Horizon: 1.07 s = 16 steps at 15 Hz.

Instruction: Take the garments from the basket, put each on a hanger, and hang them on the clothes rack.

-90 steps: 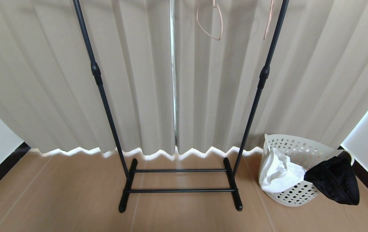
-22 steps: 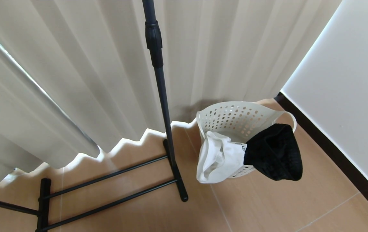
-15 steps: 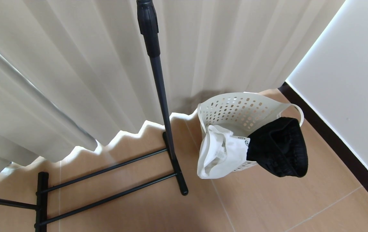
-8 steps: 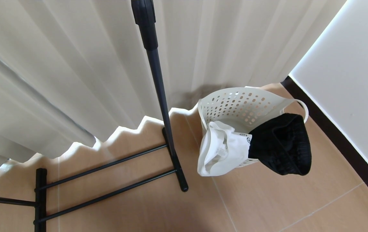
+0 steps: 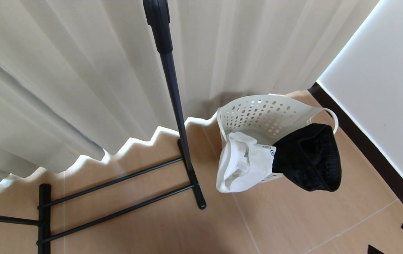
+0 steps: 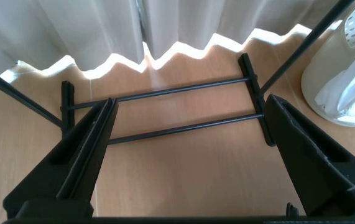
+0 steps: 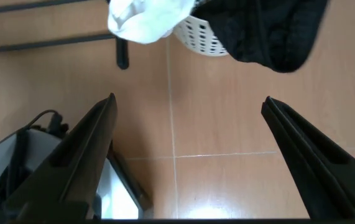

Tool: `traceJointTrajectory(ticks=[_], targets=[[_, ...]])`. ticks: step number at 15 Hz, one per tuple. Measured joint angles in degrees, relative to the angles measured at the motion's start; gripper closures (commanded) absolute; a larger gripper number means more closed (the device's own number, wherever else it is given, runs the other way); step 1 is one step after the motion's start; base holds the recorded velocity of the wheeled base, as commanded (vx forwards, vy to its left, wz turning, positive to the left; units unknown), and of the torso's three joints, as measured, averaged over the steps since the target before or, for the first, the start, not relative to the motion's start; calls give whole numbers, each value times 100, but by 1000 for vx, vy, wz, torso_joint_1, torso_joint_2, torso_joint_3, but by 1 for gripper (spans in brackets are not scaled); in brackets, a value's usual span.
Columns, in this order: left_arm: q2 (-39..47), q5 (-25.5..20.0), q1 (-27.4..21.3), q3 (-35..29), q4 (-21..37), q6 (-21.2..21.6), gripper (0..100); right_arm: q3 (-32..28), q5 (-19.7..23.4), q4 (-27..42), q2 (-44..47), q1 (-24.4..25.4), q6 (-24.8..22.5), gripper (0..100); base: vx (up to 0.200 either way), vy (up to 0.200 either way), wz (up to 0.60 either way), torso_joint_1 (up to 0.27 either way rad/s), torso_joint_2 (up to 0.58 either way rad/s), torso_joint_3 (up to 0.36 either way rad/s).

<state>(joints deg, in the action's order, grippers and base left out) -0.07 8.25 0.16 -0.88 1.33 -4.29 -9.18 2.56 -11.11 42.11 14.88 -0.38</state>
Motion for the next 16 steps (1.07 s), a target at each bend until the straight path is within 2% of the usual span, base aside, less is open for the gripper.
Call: traceJointTrajectory(ticks=[2,5,7,10,12,14,16], targets=[[0,0,2,0,0,-5,0,-633,-104,-373,1373,532,-156,0,0,0,0,0,0,0],[0,-2,-2,0,-2,-5,0,-2044,-445,-646,3324,1017,-848,0,0,0,0,0,0,0],[0,-2,0,0,0,0,0,-3294,-789,-714,4519,1174,-1382,0,0,0,0,0,0,0],[0,0,2,0,0,-2,0,-5087,-1525,-750,6038,1276,-2143,0,0,0,0,0,0,0],[0,-2,-2,0,0,-6,0,-6058,-1985,-753,6904,1301,-2389,0,0,0,0,0,0,0],[0,-2,-2,0,0,-6,0,-6643,-2248,-756,7523,1308,-2475,0,0,0,0,0,0,0],[0,0,0,0,0,-5,0,-6916,-2283,-758,7865,1312,-2486,0,0,0,0,0,0,0]])
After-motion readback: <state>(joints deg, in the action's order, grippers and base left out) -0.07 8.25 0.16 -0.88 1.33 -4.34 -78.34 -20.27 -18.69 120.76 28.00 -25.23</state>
